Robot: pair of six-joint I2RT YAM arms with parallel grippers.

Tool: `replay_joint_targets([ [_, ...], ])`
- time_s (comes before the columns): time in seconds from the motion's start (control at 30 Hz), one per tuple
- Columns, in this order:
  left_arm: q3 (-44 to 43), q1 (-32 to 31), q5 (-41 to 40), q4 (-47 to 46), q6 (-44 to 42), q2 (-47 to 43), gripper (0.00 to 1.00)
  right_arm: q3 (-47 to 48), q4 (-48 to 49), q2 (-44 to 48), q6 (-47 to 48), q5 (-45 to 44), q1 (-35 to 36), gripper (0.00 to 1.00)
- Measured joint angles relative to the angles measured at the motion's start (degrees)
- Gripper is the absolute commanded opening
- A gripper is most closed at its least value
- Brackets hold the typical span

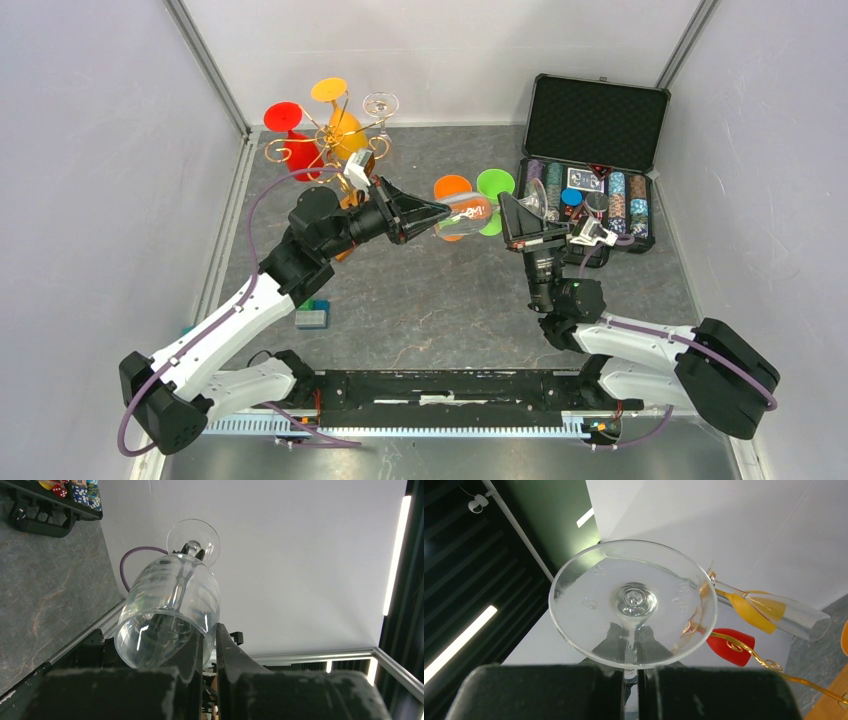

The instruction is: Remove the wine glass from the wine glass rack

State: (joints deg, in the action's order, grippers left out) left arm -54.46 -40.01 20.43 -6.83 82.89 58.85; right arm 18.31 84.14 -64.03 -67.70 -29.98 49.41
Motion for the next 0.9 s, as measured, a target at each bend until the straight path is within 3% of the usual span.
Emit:
replay_joint_targets([
  [0.07, -0.61, 0.00, 0.57, 0.37, -0.46, 0.28, 0.04, 0.00, -0.02, 0.22, -0.48, 0.02, 0.00, 0.01],
  [0.1, -0.87, 0.00, 0.70, 0.48, -0.63, 0.39, 0.02, 0.00, -0.02, 0.24, -0.70, 0.00, 0.00, 0.02],
  [0.27, -1.53, 0.00, 1.11, 0.87, -0.94, 0.48, 0.02, 0.00, -0.02, 0.24, -2.03, 0.24, -0.02, 0.10],
  [0.43, -2.43, -0.07, 1.18, 1.25, -2.14, 0.63, 0.02, 0.00, -0.02, 0.22, -2.73, 0.63, -0.02, 0.29],
  [0.9, -8.13, -0.22, -2.78, 5.38, -12.79, 0.90, 0.02, -1.88, -0.22, 0.07, 0.17, 8.48, 1.11, 0.68],
])
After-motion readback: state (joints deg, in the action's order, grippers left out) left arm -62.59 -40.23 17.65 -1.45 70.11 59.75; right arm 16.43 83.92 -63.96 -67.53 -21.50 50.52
